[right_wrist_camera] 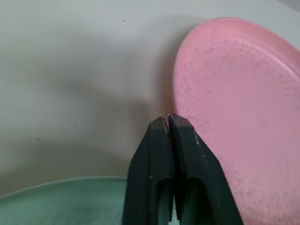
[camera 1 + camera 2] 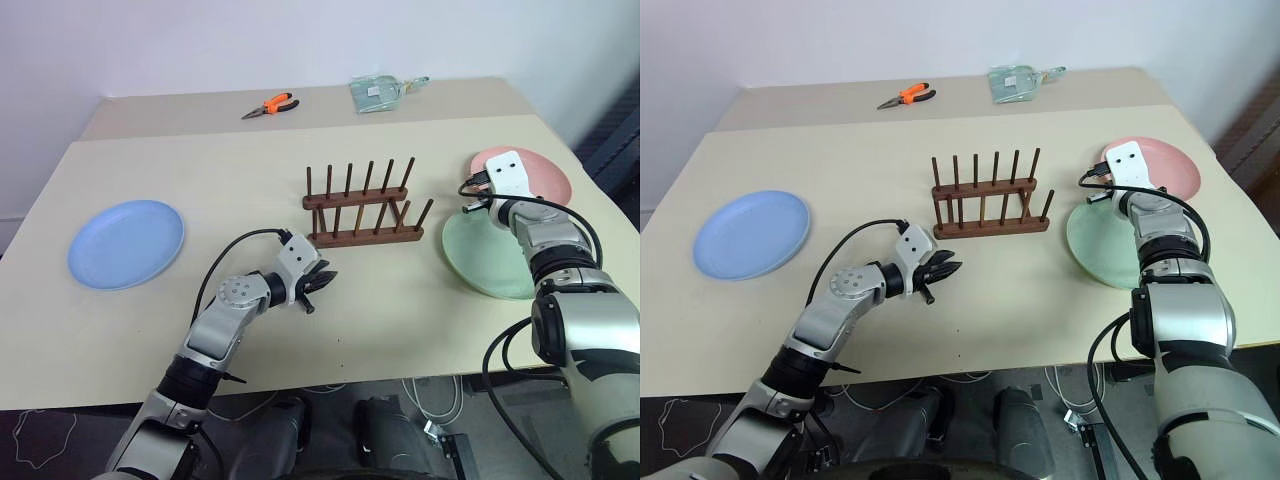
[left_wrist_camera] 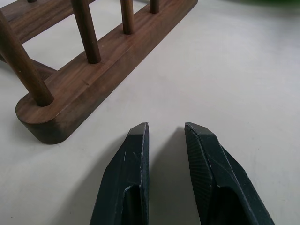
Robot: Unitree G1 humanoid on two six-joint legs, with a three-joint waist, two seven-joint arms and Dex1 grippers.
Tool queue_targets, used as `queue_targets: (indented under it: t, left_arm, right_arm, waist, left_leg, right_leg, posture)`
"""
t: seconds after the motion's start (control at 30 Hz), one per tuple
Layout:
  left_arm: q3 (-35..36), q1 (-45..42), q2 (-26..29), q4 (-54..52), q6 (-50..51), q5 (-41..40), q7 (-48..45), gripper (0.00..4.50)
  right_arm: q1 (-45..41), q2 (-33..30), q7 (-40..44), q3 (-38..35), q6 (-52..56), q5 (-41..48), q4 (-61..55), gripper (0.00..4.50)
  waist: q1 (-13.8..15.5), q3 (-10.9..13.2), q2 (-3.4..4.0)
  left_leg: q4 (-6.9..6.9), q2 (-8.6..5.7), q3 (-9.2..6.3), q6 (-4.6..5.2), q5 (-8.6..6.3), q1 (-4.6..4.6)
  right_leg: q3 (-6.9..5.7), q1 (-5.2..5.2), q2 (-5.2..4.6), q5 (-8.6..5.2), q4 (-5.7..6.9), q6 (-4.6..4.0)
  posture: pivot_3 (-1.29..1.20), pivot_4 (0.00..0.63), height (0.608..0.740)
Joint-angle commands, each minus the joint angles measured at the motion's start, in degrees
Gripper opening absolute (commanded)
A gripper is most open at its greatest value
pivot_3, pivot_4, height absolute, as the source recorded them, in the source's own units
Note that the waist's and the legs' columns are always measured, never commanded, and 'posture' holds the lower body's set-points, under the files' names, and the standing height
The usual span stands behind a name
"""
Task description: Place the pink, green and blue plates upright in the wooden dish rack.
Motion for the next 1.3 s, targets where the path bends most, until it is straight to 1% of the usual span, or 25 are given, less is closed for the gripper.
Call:
queue_targets:
  t: [0.03, 0.07, 0.1, 0.17, 0.3, 0.33, 0.37, 0.4, 0.63, 0.97, 1.07, 1.17, 1.27, 1.3]
  left_arm:
    - [-0.2, 0.0, 0.3, -0.3, 0.3, 0.5, -0.1, 1.22]
    - [-0.2, 0.1, 0.3, -0.3, 0.3, 0.5, -0.1, 1.22]
    - [-0.3, 0.1, 0.3, -0.3, 0.3, 0.6, -0.1, 1.22]
    - [-0.4, 0.1, 0.3, -0.4, 0.3, 0.6, -0.2, 1.22]
    - [-0.6, 0.1, 0.1, -0.2, 0.2, 0.8, -0.4, 1.22]
    - [-0.6, 0.1, 0.0, -0.1, 0.2, 0.9, -0.5, 1.22]
    - [-0.7, 0.0, 0.0, 0.0, 0.2, 0.9, -0.5, 1.22]
    - [-0.7, -0.1, -0.1, 0.1, 0.1, 0.9, -0.5, 1.22]
    - [-1.0, -0.1, -0.2, 0.9, -0.3, 1.3, -0.7, 1.22]
    - [-1.1, 0.4, -0.3, 0.7, -0.2, 1.6, -0.8, 1.22]
    - [-1.0, 0.5, -0.2, 0.6, -0.2, 1.6, -0.7, 1.22]
    - [-1.1, 0.7, -0.1, 0.5, -0.2, 1.6, -0.8, 1.22]
    - [-1.3, 0.7, 0.0, 0.6, -0.3, 1.7, -1.0, 1.22]
    - [-1.3, 0.6, 0.0, 0.7, -0.4, 1.7, -1.1, 1.22]
  right_arm:
    - [-1.6, -1.6, 1.1, -0.5, -0.9, 0.0, -0.1, 0.06]
    - [-1.6, -1.7, 1.3, -0.6, -0.8, 0.1, -0.2, 0.06]
    - [-1.5, -2.0, 1.6, -0.4, -0.9, -0.2, -0.2, 0.29]
    - [-1.6, -2.7, 2.0, 0.1, -1.1, -0.7, -0.3, 0.91]
    - [-2.1, -3.9, 1.8, 0.6, -1.2, -1.6, 0.1, 2.90]
    - [-2.2, -4.1, 1.7, 0.6, -1.2, -1.9, 0.2, 3.47]
    - [-2.3, -4.3, 1.9, 0.7, -1.0, -2.1, 0.4, 3.88]
    - [-2.4, -4.4, 2.0, 0.7, -0.9, -2.2, 0.6, 4.48]
    - [-3.4, -4.5, 4.0, 0.6, 1.6, -2.6, 2.3, 4.48]
    - [-3.3, -4.6, 3.3, 0.0, 4.5, -2.6, 3.6, 4.48]
    - [-2.4, -5.0, 3.9, 0.4, 4.7, -3.0, 3.6, 3.69]
    - [-1.8, -5.2, 4.0, 0.4, 4.9, -3.1, 3.6, 2.18]
    - [-1.4, -5.3, 3.7, -0.1, 5.4, -2.7, 3.7, 0.53]
    - [-1.2, -5.3, 3.7, -0.1, 5.4, -2.7, 3.7, 0.06]
  waist:
    - [0.0, 0.0, 0.00]
    - [0.0, 0.0, 0.00]
    - [0.0, 0.0, 0.00]
    - [0.0, 0.0, 0.00]
    - [0.0, 0.0, 0.00]
    - [0.0, 0.0, 0.00]
    - [0.0, 0.0, 0.00]
    - [0.0, 0.0, 0.00]
    - [0.0, 0.0, 0.01]
    - [0.0, 0.0, 0.01]
    - [0.0, 0.0, 0.01]
    - [0.0, 0.0, 0.01]
    - [0.0, 0.0, 0.01]
    - [0.0, 0.0, 0.01]
  left_leg:
    - [0.00, 0.00, 0.00, 0.00, 0.00, 0.00]
    - [0.00, 0.00, 0.00, 0.00, 0.00, 0.00]
    - [0.00, 0.00, 0.00, 0.00, 0.00, 0.00]
    - [0.00, 0.00, 0.00, 0.00, 0.00, 0.00]
    - [0.00, 0.00, 0.00, 0.00, 0.00, 0.00]
    - [0.00, 0.00, 0.00, 0.00, -0.01, 0.00]
    - [0.00, 0.00, 0.00, 0.00, -0.01, 0.00]
    - [0.00, 0.00, 0.00, 0.00, -0.01, 0.00]
    - [0.00, 0.00, 0.00, -0.01, 0.00, 0.00]
    - [0.01, 0.00, 0.00, -0.01, 0.00, 0.00]
    - [0.01, 0.00, 0.00, -0.01, 0.00, 0.00]
    - [0.01, 0.00, 0.00, -0.01, 0.00, 0.00]
    - [0.01, 0.00, 0.00, -0.01, 0.00, 0.01]
    - [0.01, 0.00, 0.00, -0.01, 0.00, 0.01]
  right_leg:
    - [0.00, 0.00, 0.00, 0.00, 0.00, 0.00]
    - [0.00, 0.00, 0.00, 0.00, 0.00, 0.00]
    - [0.00, 0.00, 0.00, 0.00, 0.00, 0.00]
    - [0.00, 0.00, 0.00, 0.00, 0.00, 0.00]
    - [0.00, 0.00, 0.00, 0.00, 0.00, 0.00]
    - [0.00, 0.00, 0.00, 0.00, 0.00, 0.00]
    - [0.00, 0.00, 0.00, 0.00, 0.00, 0.00]
    - [0.01, 0.00, 0.00, 0.00, 0.00, 0.00]
    - [0.01, 0.00, 0.00, 0.00, 0.00, -0.01]
    - [0.00, 0.01, 0.00, 0.00, 0.00, -0.01]
    - [0.00, 0.01, 0.00, 0.00, 0.00, -0.01]
    - [0.00, 0.01, 0.00, 0.00, 0.00, -0.01]
    - [0.00, 0.01, 0.00, 0.00, 0.00, -0.01]
    - [0.01, 0.01, 0.00, 0.00, 0.00, -0.01]
  posture:
    - [0.00, 0.150, 0.727]
    - [0.00, 0.150, 0.727]
    - [0.00, 0.150, 0.727]
    - [0.00, 0.150, 0.727]
    - [0.00, 0.150, 0.727]
    - [0.00, 0.150, 0.727]
    - [0.00, 0.150, 0.727]
    - [0.00, 0.150, 0.727]
    - [0.00, 0.150, 0.727]
    - [0.00, 0.150, 0.727]
    - [0.00, 0.150, 0.727]
    - [0.00, 0.150, 0.727]
    - [0.00, 0.150, 0.727]
    - [0.00, 0.150, 0.727]
